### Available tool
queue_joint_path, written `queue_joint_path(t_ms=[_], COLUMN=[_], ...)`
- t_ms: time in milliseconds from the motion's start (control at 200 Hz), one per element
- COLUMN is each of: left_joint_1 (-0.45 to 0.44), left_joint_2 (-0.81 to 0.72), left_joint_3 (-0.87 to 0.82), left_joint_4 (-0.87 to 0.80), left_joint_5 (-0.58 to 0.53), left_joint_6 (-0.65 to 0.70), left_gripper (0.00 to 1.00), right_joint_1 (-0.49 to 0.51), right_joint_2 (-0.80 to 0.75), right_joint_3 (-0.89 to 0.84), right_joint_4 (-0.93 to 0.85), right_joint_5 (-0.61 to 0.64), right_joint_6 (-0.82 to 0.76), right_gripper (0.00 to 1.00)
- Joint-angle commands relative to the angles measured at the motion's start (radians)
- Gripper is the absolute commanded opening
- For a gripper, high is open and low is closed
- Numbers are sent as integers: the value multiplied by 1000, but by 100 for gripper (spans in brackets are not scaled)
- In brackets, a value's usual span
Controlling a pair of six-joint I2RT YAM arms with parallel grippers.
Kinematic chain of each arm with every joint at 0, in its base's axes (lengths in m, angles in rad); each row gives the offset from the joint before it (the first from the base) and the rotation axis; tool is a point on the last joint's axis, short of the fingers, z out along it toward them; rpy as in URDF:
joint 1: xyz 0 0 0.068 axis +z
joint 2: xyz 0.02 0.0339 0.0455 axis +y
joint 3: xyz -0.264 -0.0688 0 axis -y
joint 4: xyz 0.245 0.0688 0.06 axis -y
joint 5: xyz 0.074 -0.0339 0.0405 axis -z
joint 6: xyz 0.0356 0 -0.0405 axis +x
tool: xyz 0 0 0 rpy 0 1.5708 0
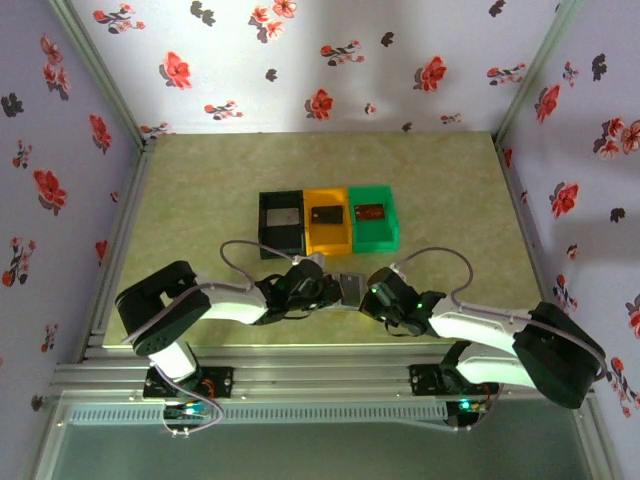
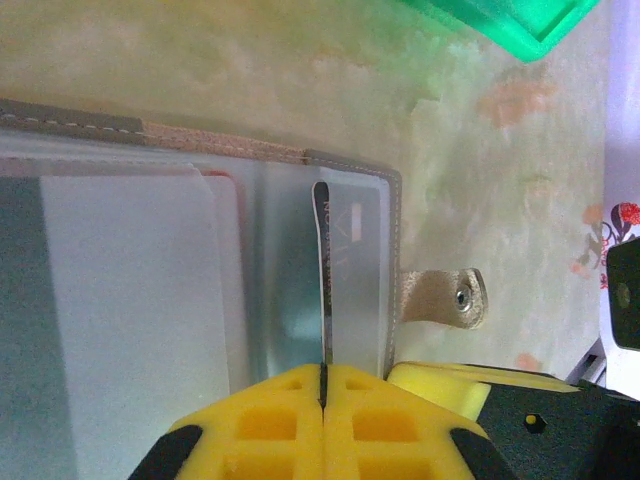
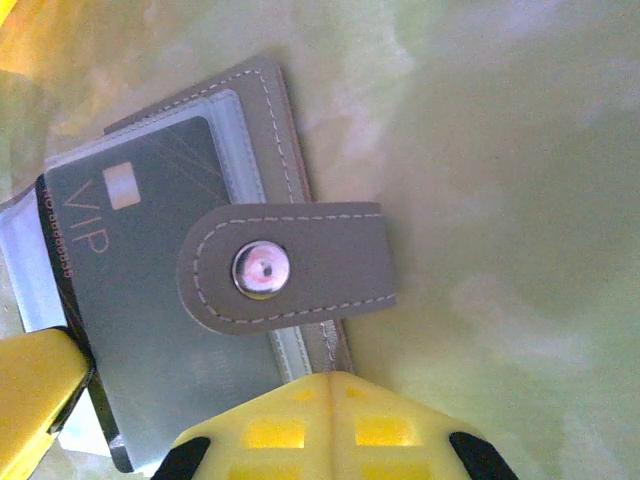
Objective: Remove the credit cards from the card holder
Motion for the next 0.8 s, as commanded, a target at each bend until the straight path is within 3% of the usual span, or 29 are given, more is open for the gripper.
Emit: queue_joint_path(t_ms=[0,795], left_joint_1=[-7,14], left_joint_2=[-36,-108], left_joint_3=[-17,-96], left_joint_4=[29,30], left_joint_5=[-22,-47], left_joint_6=[-2,-4], left_gripper=[0,0], right_joint_1=[5,5], right_joint_2=[-7,-68], right_joint_3=[-31,-7], right_joint_4=[-48,-108], right_joint_5=[-1,22], right_joint_6=[23,7], right_gripper=[0,0])
